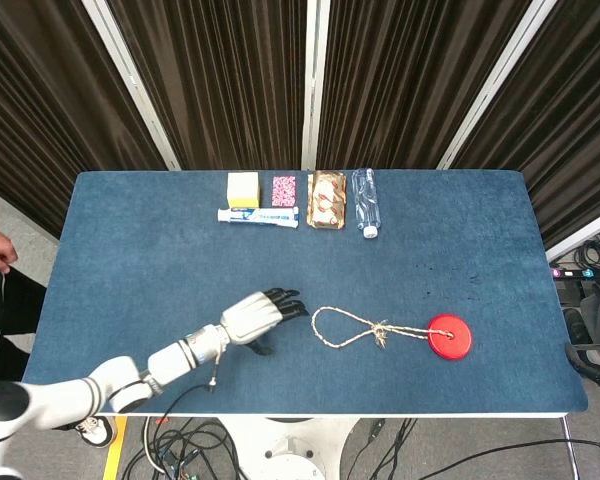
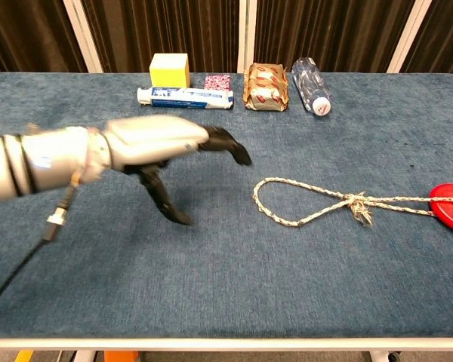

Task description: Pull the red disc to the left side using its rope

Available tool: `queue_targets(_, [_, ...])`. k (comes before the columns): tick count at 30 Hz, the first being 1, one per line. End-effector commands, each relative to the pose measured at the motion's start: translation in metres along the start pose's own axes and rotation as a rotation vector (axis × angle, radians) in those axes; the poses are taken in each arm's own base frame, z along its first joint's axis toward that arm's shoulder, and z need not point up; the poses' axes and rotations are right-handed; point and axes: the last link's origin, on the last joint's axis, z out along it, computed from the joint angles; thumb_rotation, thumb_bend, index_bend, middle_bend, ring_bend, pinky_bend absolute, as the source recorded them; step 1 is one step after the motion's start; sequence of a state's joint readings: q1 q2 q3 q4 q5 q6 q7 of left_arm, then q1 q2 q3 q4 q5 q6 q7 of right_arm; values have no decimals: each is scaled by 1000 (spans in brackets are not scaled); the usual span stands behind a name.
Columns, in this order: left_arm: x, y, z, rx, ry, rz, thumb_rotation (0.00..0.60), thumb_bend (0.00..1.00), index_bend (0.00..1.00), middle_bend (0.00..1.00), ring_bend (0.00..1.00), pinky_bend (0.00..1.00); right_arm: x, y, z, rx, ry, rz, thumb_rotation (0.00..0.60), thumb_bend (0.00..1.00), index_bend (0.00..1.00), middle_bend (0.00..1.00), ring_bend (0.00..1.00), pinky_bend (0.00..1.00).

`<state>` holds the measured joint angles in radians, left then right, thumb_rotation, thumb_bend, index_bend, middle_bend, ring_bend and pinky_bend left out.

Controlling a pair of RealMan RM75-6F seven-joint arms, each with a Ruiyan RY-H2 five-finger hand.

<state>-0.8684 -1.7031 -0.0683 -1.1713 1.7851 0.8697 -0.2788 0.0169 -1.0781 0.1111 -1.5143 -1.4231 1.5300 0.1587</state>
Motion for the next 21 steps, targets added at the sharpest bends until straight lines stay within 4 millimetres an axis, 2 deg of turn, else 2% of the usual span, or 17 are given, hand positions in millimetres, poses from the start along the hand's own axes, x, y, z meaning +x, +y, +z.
queue_targets(1, [-16, 7, 24, -41, -62, -13, 600, 164, 166, 171, 61, 182, 1, 5, -1, -13, 4, 2, 600, 186, 0, 0, 0, 0])
queue_targets(6, [-19, 10, 37, -73, -80, 3, 600, 182, 166, 176, 61, 182, 4, 10, -2, -26, 14, 7, 600, 186, 0, 0, 0, 0])
queue_targets(11, [-19, 9, 41, -85, -96, 21, 600, 198, 166, 209, 61, 182, 3, 13, -1, -31, 19, 12, 600, 187, 0, 0, 0, 0])
queue_targets(17, [-15, 7, 39, -82, -111, 30, 600, 221, 167, 415, 65, 182, 0, 14, 0, -33, 15, 15, 600, 199, 0, 0, 0, 0])
queue_targets(21, [-11, 6, 36, -80, -107, 50, 600, 226, 176, 560, 129, 182, 0, 14, 0, -35, 19, 14, 600, 224, 0, 0, 0, 0])
